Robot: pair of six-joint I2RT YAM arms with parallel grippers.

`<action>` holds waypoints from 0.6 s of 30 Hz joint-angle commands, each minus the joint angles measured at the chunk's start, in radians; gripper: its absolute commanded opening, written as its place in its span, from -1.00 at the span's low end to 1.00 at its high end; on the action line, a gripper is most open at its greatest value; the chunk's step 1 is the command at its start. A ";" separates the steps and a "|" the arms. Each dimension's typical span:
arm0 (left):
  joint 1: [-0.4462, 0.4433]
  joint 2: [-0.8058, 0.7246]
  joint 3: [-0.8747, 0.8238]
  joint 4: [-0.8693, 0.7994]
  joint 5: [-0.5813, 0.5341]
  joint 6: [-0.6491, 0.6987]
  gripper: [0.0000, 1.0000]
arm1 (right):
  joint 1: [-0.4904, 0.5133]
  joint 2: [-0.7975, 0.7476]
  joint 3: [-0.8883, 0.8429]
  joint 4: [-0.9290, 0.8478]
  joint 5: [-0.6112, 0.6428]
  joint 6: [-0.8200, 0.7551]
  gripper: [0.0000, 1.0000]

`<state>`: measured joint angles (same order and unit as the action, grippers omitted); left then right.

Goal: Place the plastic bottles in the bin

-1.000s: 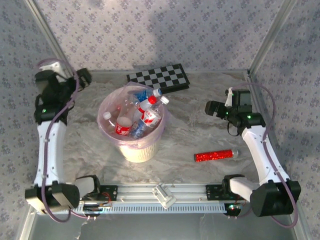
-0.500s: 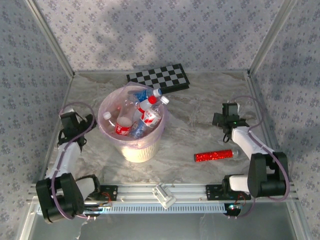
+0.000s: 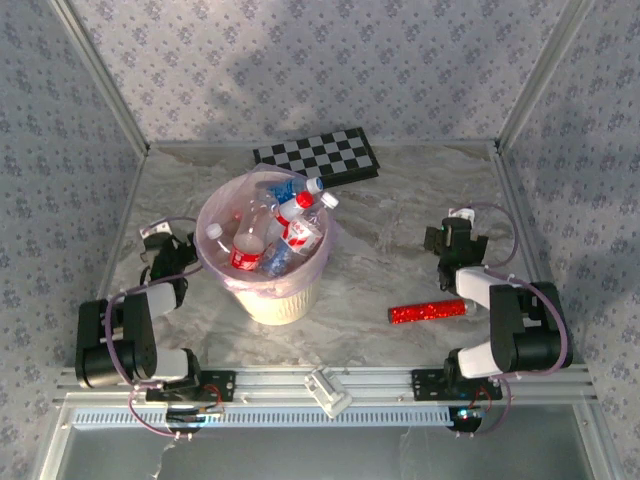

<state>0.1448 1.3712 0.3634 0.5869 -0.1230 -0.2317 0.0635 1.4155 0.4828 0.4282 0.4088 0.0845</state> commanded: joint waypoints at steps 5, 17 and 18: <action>-0.059 0.041 0.013 0.172 -0.034 0.073 1.00 | -0.032 0.069 -0.032 0.268 -0.023 -0.054 1.00; -0.163 0.174 0.030 0.285 -0.083 0.188 1.00 | -0.046 0.102 -0.109 0.397 -0.145 -0.058 1.00; -0.161 0.159 0.038 0.242 -0.078 0.184 1.00 | -0.048 0.118 -0.120 0.459 -0.154 -0.087 1.00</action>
<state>-0.0086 1.5410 0.3695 0.8482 -0.2005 -0.0921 0.0196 1.5192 0.3660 0.7933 0.2913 0.0265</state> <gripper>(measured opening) 0.997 0.999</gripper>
